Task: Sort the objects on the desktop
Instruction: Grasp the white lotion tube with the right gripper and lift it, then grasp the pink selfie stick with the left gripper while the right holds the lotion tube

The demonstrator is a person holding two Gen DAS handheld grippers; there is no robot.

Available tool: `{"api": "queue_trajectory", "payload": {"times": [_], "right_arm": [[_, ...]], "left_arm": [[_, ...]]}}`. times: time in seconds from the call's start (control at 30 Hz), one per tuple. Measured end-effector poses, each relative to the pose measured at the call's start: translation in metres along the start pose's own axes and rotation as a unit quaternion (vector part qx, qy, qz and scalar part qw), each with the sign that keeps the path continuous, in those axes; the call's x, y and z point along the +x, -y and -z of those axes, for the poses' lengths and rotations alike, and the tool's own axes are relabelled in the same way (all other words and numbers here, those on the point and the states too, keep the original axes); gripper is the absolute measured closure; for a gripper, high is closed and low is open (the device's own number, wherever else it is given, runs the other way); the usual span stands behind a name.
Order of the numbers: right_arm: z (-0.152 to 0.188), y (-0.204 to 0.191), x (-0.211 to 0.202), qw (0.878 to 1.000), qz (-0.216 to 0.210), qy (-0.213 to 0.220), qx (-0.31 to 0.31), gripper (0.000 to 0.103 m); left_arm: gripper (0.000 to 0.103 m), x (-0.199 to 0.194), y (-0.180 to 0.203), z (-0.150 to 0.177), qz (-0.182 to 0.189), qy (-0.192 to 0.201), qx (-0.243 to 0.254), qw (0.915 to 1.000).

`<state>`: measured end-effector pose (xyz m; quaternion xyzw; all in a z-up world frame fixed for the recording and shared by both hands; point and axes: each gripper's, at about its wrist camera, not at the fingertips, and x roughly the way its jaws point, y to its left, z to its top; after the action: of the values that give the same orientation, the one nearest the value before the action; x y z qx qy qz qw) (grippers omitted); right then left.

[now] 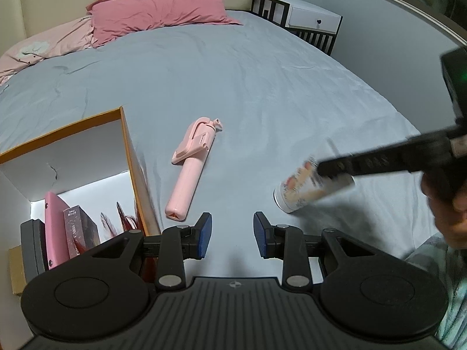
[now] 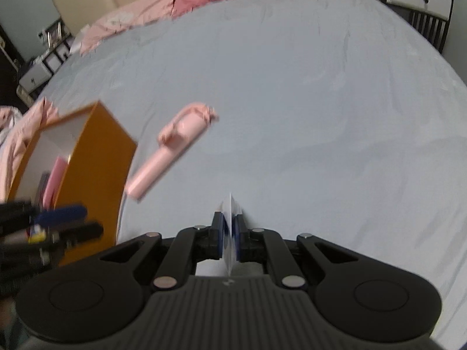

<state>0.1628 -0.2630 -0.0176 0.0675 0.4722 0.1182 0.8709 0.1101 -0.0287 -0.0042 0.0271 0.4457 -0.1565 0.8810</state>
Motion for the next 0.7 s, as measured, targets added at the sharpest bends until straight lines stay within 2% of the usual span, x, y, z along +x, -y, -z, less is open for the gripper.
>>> {"api": "queue_trajectory", "payload": {"times": [0.13,0.33,0.43,0.53,0.7], "right_arm": [[-0.003,-0.007,0.005,0.999,0.003,0.035,-0.009,0.095],[0.007,-0.012,0.010,0.995,0.045,0.076,-0.052,0.093],[0.011,-0.008,0.011,0.994,0.034,0.085,-0.053,0.091],[0.012,-0.005,0.020,0.996,0.026,0.075,-0.046,0.088],[0.011,0.002,0.015,0.996,0.012,0.086,-0.024,0.089]], "left_arm": [[0.068,0.004,-0.001,-0.002,-0.006,-0.005,0.002,1.0000],[0.068,0.015,-0.005,-0.004,-0.015,-0.013,0.009,0.9998],[0.068,0.022,-0.006,-0.007,-0.018,-0.017,0.014,0.9996],[0.068,0.027,-0.007,-0.011,-0.024,-0.021,0.021,0.9993],[0.068,0.038,-0.010,-0.018,-0.033,-0.039,0.036,0.9980]]}}
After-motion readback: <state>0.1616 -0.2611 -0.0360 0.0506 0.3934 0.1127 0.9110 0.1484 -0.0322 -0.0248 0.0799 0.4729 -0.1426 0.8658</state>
